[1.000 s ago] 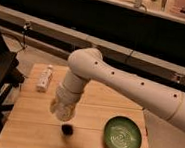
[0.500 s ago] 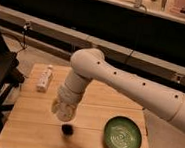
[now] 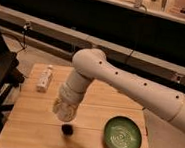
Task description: Place the ceramic cup over the eraser
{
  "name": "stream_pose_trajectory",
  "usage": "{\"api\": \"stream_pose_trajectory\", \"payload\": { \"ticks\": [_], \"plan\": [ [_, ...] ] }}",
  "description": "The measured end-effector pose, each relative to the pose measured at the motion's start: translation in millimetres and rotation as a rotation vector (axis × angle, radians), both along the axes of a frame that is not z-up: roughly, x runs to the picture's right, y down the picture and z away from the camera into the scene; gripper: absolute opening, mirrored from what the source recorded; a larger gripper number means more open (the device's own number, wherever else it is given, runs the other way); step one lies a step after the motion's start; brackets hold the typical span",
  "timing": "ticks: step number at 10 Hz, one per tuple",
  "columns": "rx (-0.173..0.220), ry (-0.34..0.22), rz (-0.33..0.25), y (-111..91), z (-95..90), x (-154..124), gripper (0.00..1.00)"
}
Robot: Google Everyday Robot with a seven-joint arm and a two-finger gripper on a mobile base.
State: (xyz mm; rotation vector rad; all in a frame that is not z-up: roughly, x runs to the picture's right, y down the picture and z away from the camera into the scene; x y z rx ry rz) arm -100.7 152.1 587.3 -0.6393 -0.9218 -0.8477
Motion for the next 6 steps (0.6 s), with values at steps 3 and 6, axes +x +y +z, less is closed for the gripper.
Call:
{"api": "stream_pose_trajectory", "payload": {
  "ticks": [3, 6],
  "plan": [
    [-0.045, -0.010, -0.021, 13, -9.7, -3, 0.01],
    [-0.060, -0.022, -0.017, 30, -28.7, -2, 0.01]
  ]
}}
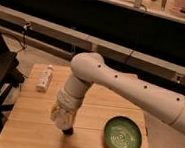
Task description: Place the ceramic cup over the eraser
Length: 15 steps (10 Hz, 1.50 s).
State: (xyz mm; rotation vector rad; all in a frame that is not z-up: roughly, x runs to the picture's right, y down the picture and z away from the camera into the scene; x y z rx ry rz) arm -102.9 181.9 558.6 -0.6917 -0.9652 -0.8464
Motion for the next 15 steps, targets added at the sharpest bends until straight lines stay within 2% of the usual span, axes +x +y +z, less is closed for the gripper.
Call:
{"api": "stream_pose_trajectory", "payload": {
  "ticks": [4, 9, 15],
  "plan": [
    [-0.020, -0.009, -0.003, 15, -10.5, -2, 0.01],
    [-0.062, -0.005, 0.014, 25, 3.6, 5, 0.03],
    [-0.073, -0.007, 0.040, 19, 27.1, 10, 0.60]
  ]
}}
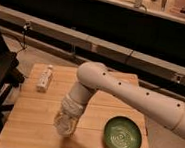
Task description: Place the ceramic cup over the eraser
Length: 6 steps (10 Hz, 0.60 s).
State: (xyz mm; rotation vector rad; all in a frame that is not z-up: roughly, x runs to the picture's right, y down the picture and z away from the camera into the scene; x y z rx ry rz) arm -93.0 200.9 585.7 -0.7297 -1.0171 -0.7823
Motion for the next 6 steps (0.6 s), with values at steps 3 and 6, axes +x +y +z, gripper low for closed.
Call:
{"api": "stream_pose_trajectory", "payload": {
  "ticks": [3, 6],
  "plan": [
    [-0.012, 0.004, 0.009, -2, 9.3, 2, 0.65],
    [-0.027, 0.004, 0.012, 0, 14.3, 2, 0.65]
  ]
}}
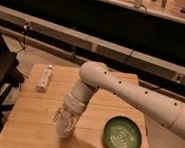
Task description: Place the ceramic cup over the eraser
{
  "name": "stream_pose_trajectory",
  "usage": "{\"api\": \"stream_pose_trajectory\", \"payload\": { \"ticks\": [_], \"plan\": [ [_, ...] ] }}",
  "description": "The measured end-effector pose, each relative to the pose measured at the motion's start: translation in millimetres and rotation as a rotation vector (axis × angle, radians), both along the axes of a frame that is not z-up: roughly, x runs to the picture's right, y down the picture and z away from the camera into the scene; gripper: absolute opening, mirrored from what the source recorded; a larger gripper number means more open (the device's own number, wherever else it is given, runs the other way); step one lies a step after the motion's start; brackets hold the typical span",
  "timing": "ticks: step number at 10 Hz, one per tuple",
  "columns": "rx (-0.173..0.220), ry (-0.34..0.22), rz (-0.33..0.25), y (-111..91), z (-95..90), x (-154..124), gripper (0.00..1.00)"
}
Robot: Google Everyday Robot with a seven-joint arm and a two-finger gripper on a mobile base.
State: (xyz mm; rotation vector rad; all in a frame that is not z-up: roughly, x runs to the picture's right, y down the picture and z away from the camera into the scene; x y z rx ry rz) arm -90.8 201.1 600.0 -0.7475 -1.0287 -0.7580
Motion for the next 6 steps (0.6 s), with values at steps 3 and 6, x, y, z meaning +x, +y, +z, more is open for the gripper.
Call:
{"api": "stream_pose_trajectory", "payload": {
  "ticks": [3, 6],
  "plan": [
    [0.002, 0.009, 0.002, 0.3, 2.2, 0.7, 0.73],
    [0.003, 0.005, 0.004, -5.6, 1.5, 1.5, 0.80]
  ]
}}
